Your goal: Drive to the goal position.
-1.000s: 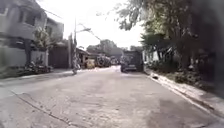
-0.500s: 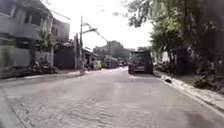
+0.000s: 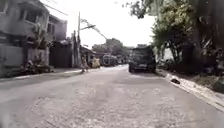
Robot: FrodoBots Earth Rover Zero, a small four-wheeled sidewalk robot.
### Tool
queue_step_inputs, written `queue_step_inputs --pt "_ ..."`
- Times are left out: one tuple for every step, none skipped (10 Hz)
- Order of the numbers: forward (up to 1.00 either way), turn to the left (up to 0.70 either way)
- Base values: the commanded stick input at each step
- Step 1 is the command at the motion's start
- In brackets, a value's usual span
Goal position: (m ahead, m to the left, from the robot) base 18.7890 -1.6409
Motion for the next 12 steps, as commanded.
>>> queue_step_inputs --pt "1.0 0.0" --pt "1.0 0.0" --pt "1.0 0.0" --pt "1.0 0.0" --pt "1.0 0.0" --pt "1.0 0.0" --pt "1.0 0.0" --pt "1.0 0.0" --pt "1.0 0.0" --pt "1.0 0.0" --pt "1.0 0.0" --pt "1.0 0.0"
